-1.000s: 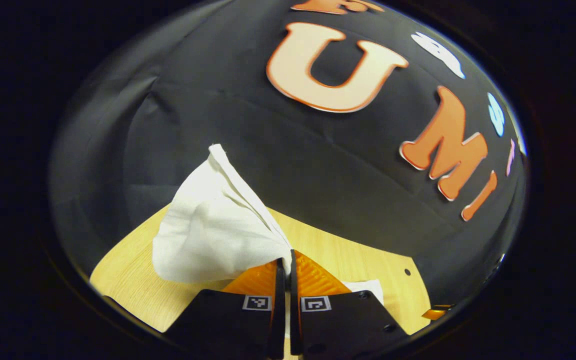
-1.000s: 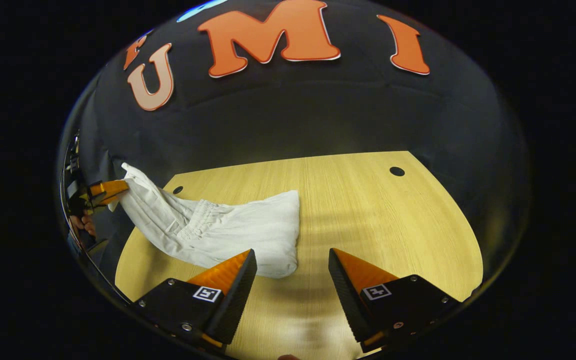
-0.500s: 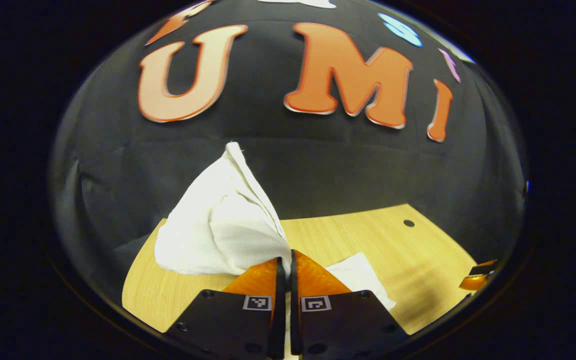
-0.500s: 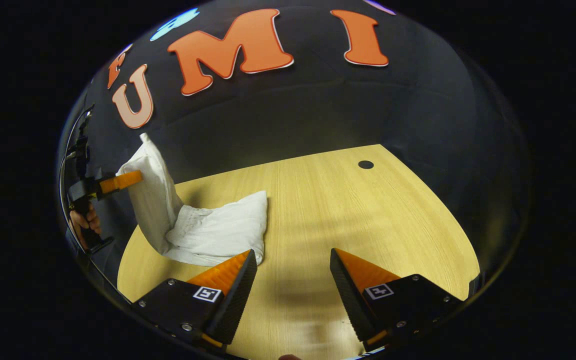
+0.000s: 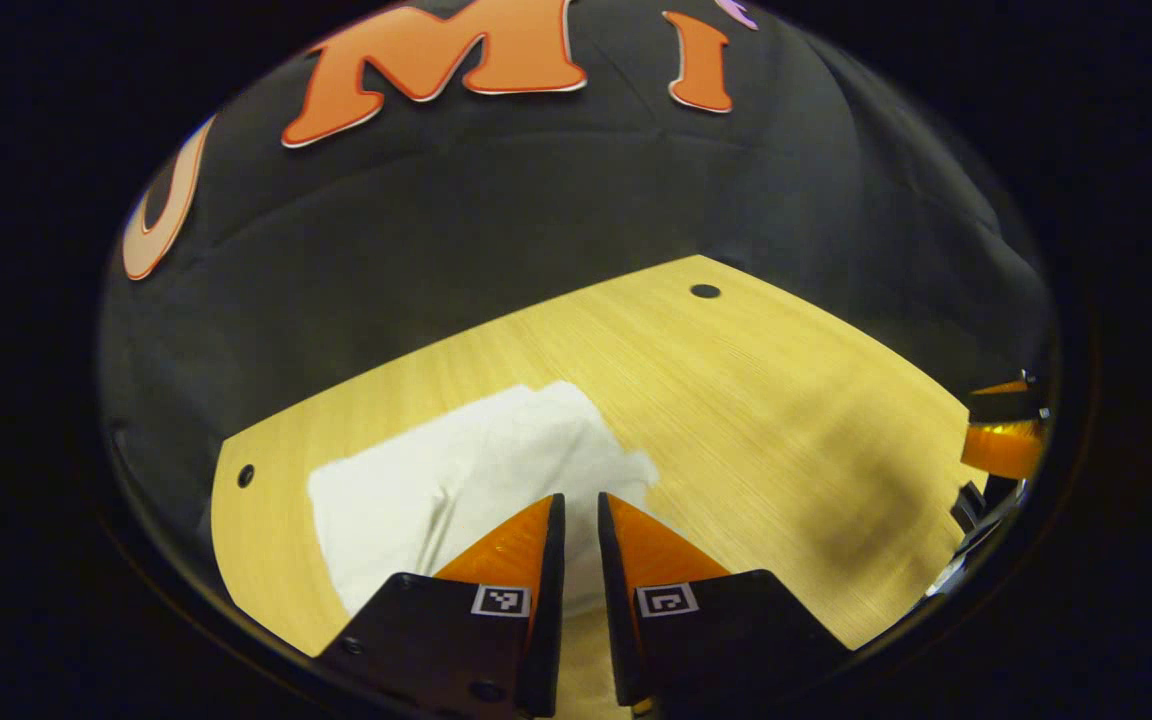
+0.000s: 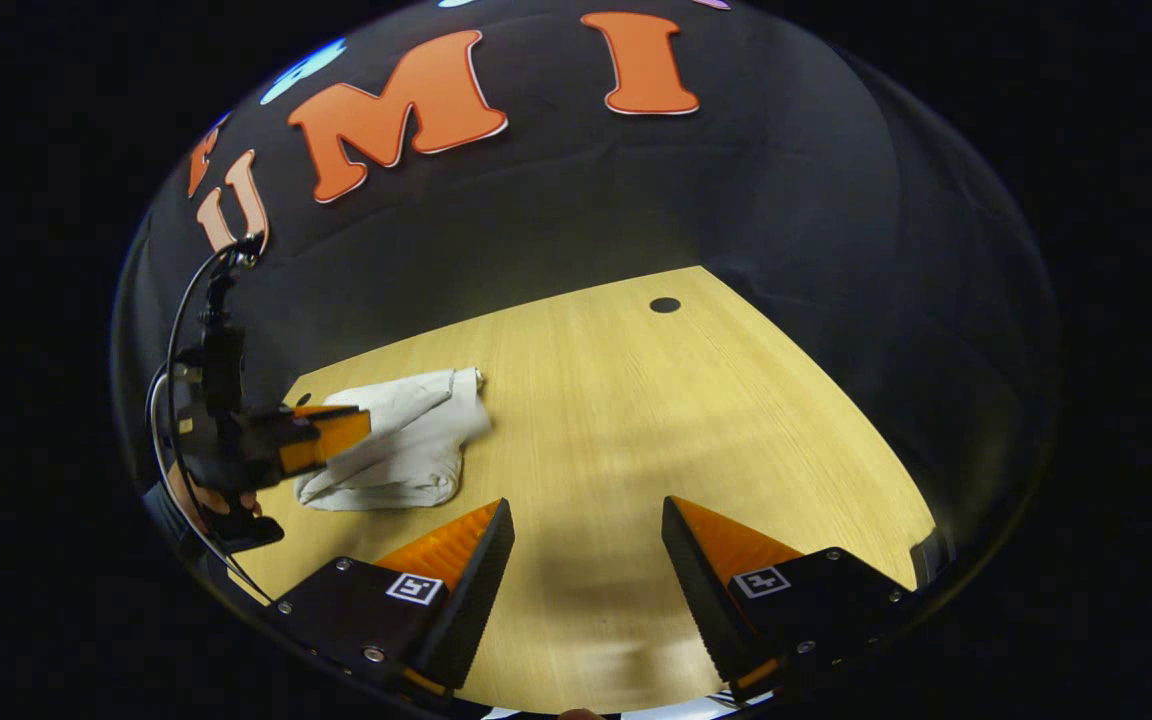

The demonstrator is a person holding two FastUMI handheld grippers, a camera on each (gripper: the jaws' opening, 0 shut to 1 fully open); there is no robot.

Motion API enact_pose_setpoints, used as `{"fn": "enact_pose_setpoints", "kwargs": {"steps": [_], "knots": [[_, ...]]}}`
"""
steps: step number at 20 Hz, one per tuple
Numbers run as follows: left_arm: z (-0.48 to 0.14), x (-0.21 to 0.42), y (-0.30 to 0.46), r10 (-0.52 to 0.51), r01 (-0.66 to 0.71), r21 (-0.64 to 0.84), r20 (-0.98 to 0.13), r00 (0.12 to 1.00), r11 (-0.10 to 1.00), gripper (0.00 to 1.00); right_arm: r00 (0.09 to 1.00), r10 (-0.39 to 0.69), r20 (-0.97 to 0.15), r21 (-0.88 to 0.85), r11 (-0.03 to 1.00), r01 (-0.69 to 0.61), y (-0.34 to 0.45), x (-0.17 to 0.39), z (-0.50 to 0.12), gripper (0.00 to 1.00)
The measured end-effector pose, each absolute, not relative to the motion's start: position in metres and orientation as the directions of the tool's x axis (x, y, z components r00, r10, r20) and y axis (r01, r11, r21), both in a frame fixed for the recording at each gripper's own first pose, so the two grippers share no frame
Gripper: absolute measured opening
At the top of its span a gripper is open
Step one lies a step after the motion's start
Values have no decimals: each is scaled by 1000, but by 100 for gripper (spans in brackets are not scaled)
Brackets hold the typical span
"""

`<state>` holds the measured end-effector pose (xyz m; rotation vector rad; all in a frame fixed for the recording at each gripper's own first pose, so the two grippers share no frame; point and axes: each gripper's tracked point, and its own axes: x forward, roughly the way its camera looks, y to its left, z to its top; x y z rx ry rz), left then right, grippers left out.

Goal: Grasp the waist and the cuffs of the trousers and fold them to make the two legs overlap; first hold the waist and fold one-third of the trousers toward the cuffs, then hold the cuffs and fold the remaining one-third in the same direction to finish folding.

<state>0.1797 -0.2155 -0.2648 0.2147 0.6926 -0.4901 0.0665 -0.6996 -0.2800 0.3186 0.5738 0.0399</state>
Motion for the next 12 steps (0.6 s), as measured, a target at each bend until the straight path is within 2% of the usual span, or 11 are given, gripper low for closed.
{"fn": "enact_pose_setpoints", "kwargs": {"steps": [1, 2, 3, 4, 5, 6, 10, 11, 12], "knots": [[-258, 174, -224, -377, 515, 18, -659, 651, 857, 25, 842, 119, -527, 303, 951, 56, -705, 66, -281, 90], [-256, 165, -233, -389, 520, 4, -658, 645, 854, 25, 842, 119, -526, 303, 951, 55, -709, 66, -283, 90], [-255, 163, -230, -394, 513, -6, -649, 651, 858, 35, 844, 118, -523, 302, 952, 54, -710, 67, -281, 90], [-248, 167, -225, -394, 500, -17, -639, 661, 866, 50, 849, 121, -514, 301, 952, 47, -710, 70, -278, 90], [-239, 169, -224, -392, 484, -27, -627, 673, 875, 52, 856, 126, -502, 298, 954, 35, -707, 74, -273, 90], [-230, 171, -215, -383, 460, -34, -611, 692, 887, 63, 862, 133, -489, 294, 956, 19, -702, 79, -267, 90], [-196, 176, -175, -324, 347, -60, -532, 782, 936, 87, 890, 179, -418, 256, 964, -74, -671, 95, -234, 90], [-180, 175, -163, -304, 319, -61, -510, 805, 946, 88, 894, 198, -401, 245, 964, -104, -659, 100, -225, 90], [-165, 174, -150, -284, 294, -58, -489, 825, 954, 94, 898, 217, -382, 235, 963, -132, -649, 101, -216, 90]]}}
